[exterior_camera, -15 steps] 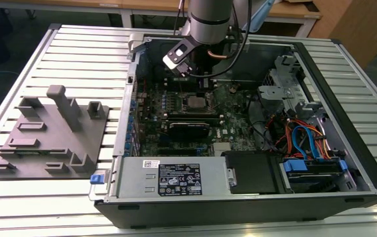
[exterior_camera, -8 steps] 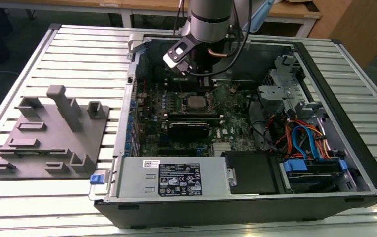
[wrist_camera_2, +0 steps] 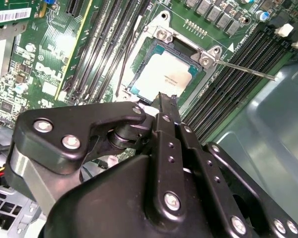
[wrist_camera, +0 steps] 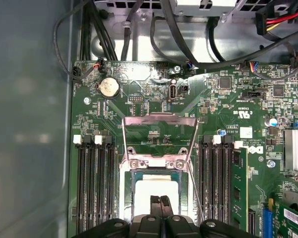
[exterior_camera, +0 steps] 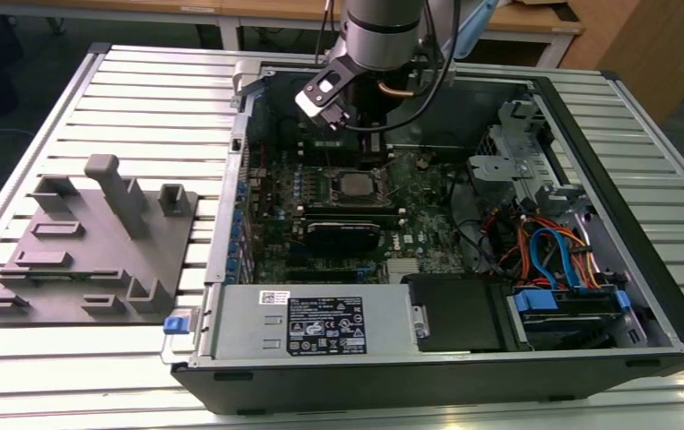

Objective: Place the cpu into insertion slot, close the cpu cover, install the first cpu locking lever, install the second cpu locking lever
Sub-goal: 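Close the cpu cover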

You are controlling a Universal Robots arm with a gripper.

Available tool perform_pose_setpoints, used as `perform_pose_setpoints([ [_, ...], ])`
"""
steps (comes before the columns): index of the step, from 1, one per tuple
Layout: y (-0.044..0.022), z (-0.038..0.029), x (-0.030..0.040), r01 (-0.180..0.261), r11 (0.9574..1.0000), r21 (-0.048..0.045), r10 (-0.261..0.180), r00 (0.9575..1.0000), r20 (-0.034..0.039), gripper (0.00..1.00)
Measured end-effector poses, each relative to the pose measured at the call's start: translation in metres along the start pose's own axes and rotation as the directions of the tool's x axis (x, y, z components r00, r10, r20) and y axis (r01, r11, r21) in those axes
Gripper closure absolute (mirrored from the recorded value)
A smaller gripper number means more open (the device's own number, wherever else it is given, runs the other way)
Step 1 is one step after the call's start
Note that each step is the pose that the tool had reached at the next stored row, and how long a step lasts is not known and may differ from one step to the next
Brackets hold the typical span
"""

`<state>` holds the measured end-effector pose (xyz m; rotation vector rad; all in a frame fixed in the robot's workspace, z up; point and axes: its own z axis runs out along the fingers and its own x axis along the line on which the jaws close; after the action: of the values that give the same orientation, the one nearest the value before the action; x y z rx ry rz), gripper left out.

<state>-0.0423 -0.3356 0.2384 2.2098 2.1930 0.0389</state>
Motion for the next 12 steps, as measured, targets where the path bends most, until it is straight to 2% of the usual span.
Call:
perform_pose_setpoints([
  [12,0.0003,-0.0074,0.0000,0.000,1.0000,-0.0002,0.000,1.0000,-0.0003,0.90],
])
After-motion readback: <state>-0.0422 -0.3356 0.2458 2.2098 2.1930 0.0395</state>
